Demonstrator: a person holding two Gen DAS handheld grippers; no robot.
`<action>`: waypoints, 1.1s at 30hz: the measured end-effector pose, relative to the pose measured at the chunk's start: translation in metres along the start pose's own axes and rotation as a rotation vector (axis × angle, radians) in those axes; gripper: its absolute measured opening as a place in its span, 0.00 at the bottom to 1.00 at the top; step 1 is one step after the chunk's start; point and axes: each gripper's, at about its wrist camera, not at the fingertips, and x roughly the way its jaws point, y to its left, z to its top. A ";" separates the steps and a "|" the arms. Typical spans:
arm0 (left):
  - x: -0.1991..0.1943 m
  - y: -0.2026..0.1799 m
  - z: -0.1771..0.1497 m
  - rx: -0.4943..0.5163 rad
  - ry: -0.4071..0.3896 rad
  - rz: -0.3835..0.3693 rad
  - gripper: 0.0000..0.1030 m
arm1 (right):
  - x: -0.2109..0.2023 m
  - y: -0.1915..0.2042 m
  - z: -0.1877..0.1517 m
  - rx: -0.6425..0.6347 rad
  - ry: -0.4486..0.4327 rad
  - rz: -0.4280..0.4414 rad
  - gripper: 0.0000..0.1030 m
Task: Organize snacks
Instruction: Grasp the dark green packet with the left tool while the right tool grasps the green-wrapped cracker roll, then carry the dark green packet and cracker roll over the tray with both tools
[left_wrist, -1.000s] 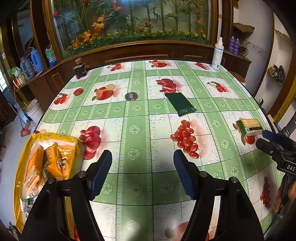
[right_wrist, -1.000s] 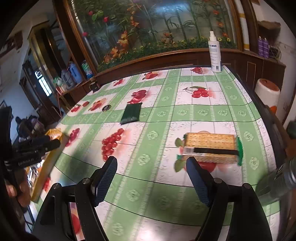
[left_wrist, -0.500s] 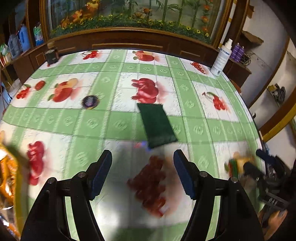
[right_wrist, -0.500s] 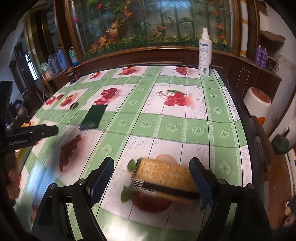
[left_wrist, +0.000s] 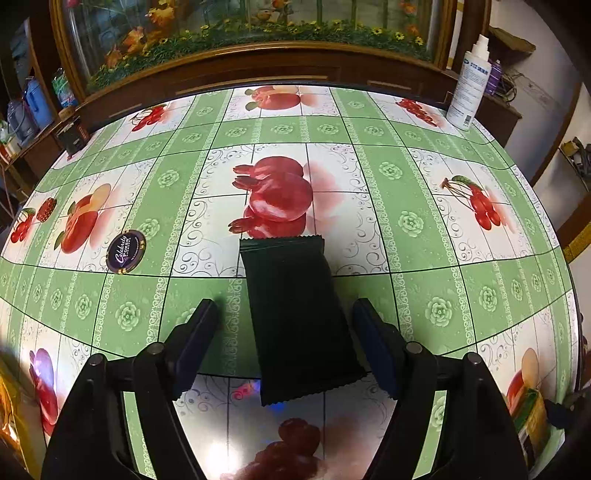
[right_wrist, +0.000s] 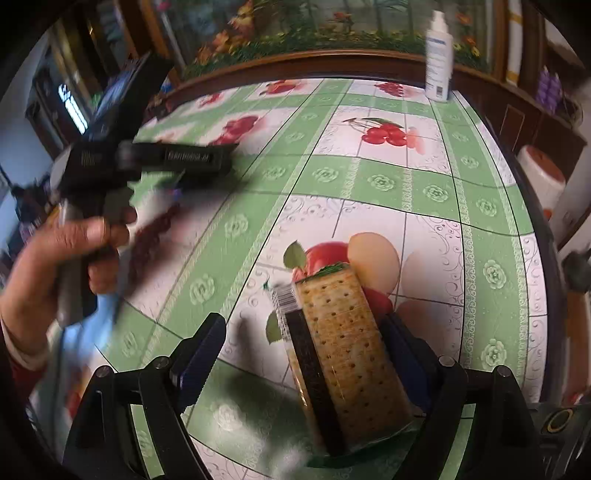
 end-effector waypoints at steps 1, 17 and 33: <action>-0.003 0.003 -0.003 0.008 -0.010 -0.004 0.62 | 0.002 0.006 -0.002 -0.034 0.006 -0.039 0.83; -0.070 0.056 -0.090 0.030 -0.026 -0.057 0.41 | -0.019 0.036 -0.023 0.078 -0.077 0.077 0.47; -0.201 0.145 -0.173 -0.032 -0.247 0.120 0.41 | -0.054 0.139 -0.040 0.116 -0.197 0.356 0.46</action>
